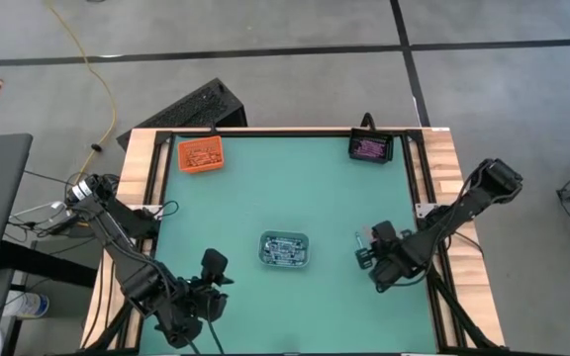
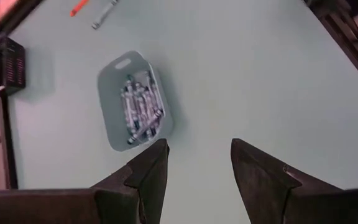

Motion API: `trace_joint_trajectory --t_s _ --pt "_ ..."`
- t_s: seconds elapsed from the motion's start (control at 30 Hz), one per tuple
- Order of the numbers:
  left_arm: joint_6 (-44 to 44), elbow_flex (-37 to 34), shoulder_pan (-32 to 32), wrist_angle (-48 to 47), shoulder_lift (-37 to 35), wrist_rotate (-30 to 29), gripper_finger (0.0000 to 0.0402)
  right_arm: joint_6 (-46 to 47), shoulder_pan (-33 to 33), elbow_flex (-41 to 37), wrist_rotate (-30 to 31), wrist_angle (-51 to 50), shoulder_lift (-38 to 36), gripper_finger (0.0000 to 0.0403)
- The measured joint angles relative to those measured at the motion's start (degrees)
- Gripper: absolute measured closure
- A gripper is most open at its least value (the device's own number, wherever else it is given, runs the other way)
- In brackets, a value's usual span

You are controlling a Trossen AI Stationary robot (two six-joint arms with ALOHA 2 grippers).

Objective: Sort crayons
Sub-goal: Put the orange crayon into the orange bin

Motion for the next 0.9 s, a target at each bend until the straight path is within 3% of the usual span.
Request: trace_joint_trajectory --t_s 0.23,0.37,0.5,0.7,0.9 --pt "1.9 0.0 0.0 5.4 0.0 -5.0 0.0237 -16.7 0.5 9.0 15.2 2.4 0.0 0.0402" --pt "4.8 0.0 0.1 11.1 0.0 -6.4 0.0237 -33.5 1.7 15.3 23.5 10.1 0.0 0.0403" --pt "9.0 0.0 0.4 17.9 0.0 -8.6 0.0237 -56.4 3.1 19.4 29.2 25.1 -0.1 0.0403" --pt "17.4 0.0 1.5 31.4 0.0 -10.2 0.0237 -91.2 5.5 20.4 30.8 53.5 0.3 0.0403" --pt "27.7 0.0 2.3 46.4 0.0 -9.8 0.0237 -117.8 8.0 20.4 27.7 74.6 4.8 0.0403"
